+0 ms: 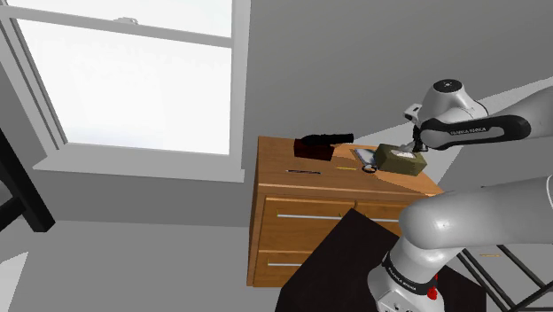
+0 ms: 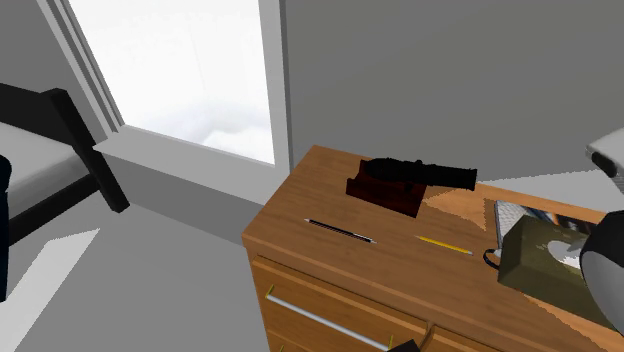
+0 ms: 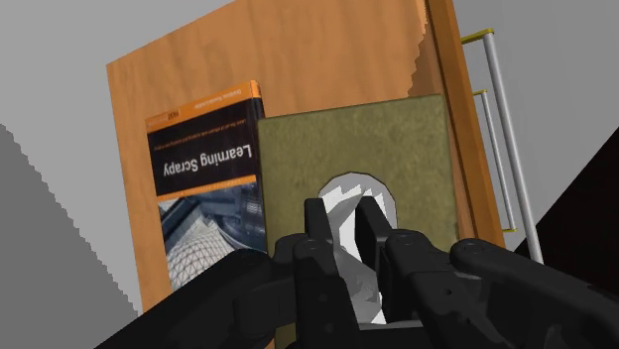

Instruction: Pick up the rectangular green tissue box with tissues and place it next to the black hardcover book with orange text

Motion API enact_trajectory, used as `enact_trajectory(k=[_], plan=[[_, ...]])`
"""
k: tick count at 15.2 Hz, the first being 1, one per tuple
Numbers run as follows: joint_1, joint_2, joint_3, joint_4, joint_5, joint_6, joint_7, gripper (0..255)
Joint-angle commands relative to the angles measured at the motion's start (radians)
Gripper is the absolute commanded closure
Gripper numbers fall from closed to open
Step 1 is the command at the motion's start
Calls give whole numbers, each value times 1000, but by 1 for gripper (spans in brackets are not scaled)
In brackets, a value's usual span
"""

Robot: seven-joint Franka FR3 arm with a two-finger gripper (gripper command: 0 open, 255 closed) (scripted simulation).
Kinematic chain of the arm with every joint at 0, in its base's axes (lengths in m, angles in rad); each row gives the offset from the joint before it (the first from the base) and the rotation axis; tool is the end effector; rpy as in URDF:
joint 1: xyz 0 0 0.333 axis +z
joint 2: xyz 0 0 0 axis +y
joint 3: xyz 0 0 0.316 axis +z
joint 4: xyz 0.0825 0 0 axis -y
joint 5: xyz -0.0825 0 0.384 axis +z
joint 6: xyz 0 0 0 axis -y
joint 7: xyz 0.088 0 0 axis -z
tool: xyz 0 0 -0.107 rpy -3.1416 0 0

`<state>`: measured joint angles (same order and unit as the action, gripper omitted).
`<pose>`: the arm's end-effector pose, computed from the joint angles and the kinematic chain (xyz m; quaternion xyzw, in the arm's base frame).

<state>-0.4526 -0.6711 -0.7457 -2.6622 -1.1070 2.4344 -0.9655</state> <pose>0.1470 -0.3719 0.4265 0.9231 0.2566 -0.0725 0.2770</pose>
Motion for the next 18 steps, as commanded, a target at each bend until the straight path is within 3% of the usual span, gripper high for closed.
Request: enact_trajectory(k=[1,15,18], plan=[[-4,18,-13,-12,-23,29,20,255],[-13,239,-115,-50,-235,276,234,255],[-13,239,-115,-50,-235,276,234,255]])
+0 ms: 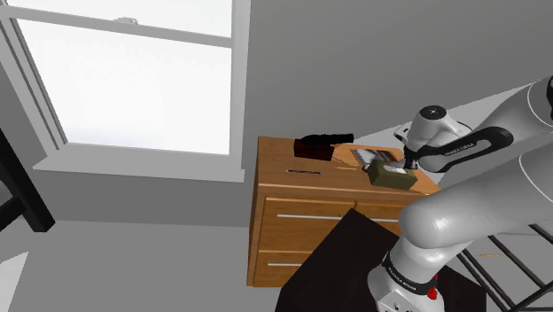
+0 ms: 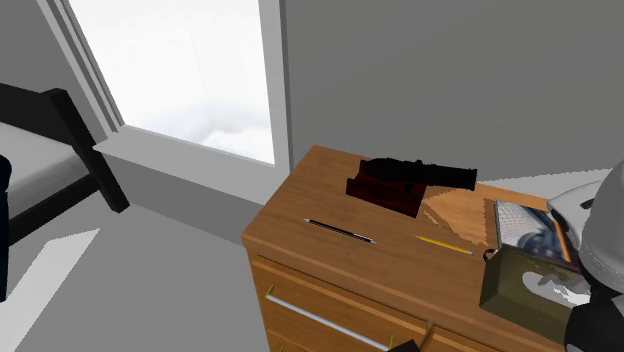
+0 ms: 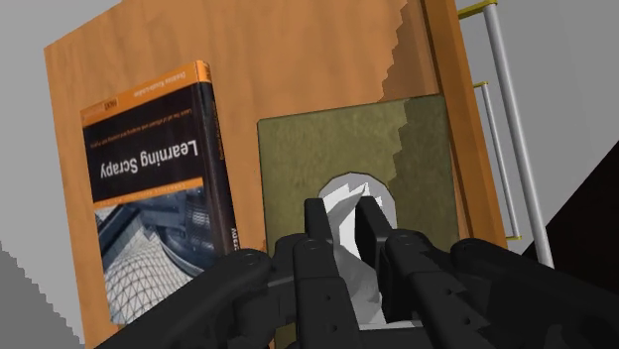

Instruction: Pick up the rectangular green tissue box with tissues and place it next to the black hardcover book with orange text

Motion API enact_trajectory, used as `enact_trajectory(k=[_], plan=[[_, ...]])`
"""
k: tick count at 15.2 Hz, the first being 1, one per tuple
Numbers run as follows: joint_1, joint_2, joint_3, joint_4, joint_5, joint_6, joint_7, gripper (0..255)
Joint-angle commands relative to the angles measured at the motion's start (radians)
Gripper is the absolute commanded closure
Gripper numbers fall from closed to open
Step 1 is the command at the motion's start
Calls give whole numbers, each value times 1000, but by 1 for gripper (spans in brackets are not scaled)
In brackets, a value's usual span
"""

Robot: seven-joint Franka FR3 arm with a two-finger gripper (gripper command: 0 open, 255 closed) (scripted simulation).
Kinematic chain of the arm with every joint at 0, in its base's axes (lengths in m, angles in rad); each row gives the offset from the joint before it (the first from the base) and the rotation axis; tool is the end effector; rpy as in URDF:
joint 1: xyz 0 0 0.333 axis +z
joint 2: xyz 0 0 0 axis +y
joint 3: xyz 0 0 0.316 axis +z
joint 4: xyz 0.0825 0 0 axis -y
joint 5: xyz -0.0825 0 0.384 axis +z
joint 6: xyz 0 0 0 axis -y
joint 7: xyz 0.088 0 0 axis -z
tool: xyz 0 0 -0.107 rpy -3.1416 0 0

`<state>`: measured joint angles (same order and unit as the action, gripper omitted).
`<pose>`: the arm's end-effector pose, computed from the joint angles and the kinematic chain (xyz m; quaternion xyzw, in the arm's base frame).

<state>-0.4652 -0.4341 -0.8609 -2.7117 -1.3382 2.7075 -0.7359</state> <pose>0.1465 -0.3719 0.3418 0.9231 0.2565 -0.0724 0.2771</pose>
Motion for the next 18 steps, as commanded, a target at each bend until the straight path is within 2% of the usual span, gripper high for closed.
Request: enact_trajectory(k=[1,4,5,10,14,18], plan=[[0,2,0,-1,-3,3,4,255],[0,2,0,-1,-3,3,4,255],[0,2,0,-1,-3,3,4,0],[0,2,0,-1,-3,3,4,0],[-37,-225,117,-62,115,-193,-109,0],[-37,-225,117,-62,115,-193,-109,0]])
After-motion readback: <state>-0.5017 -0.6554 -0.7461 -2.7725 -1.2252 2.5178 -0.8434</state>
